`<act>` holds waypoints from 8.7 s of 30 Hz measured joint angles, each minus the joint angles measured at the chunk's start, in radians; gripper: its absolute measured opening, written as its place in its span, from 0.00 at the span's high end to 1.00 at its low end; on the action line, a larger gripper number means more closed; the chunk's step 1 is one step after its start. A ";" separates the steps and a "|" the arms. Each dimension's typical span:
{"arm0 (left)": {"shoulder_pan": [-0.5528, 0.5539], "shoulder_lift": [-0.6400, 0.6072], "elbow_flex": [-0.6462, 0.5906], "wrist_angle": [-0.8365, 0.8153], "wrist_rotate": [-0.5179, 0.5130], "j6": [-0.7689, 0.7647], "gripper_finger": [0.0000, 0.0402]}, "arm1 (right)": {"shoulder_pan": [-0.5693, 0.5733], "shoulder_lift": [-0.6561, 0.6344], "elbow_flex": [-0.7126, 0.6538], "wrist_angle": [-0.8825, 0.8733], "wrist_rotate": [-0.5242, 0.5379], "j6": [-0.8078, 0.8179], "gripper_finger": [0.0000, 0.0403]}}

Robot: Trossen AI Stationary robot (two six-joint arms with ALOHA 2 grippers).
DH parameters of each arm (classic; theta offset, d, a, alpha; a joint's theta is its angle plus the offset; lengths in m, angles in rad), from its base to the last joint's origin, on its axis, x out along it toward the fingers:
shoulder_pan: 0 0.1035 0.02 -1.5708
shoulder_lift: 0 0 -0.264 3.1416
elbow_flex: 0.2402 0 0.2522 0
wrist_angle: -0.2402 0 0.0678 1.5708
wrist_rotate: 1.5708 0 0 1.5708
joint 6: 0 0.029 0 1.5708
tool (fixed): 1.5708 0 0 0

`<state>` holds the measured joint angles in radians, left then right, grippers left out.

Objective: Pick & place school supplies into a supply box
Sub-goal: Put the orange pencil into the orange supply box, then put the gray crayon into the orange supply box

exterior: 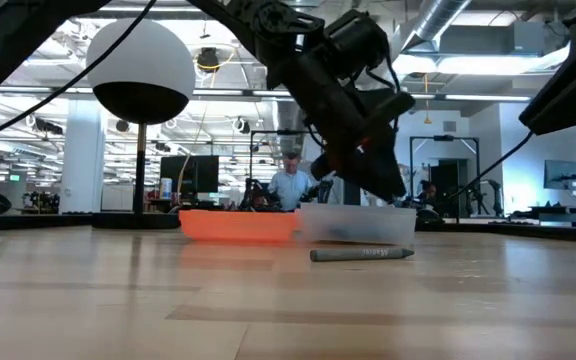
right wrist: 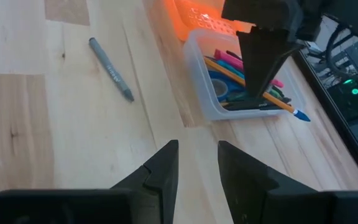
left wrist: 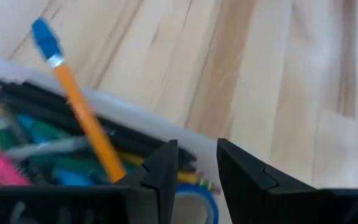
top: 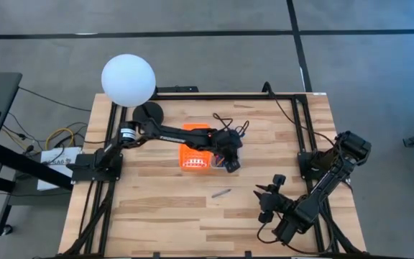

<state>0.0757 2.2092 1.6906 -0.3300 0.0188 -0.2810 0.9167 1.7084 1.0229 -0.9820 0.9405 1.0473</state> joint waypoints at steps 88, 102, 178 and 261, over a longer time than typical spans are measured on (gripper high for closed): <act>0.042 0.032 0.122 -0.301 -0.271 -0.045 0.76 | -0.004 0.000 -0.021 0.003 -0.027 0.000 0.74; -0.051 -0.081 0.120 -0.511 -0.348 0.104 0.76 | -0.002 0.000 -0.031 0.014 -0.056 0.000 0.74; -0.782 -0.369 -1.290 1.796 -0.890 0.447 0.76 | -0.471 0.074 -0.115 1.040 -0.583 -1.065 0.74; -0.817 -0.369 -1.280 1.786 -0.854 0.452 0.76 | -0.530 0.143 -0.066 0.793 -0.738 -0.891 0.99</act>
<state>-0.7410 1.8404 0.4110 1.4559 -0.8355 0.1715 0.3872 1.8515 0.9572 -0.1890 0.2027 0.1566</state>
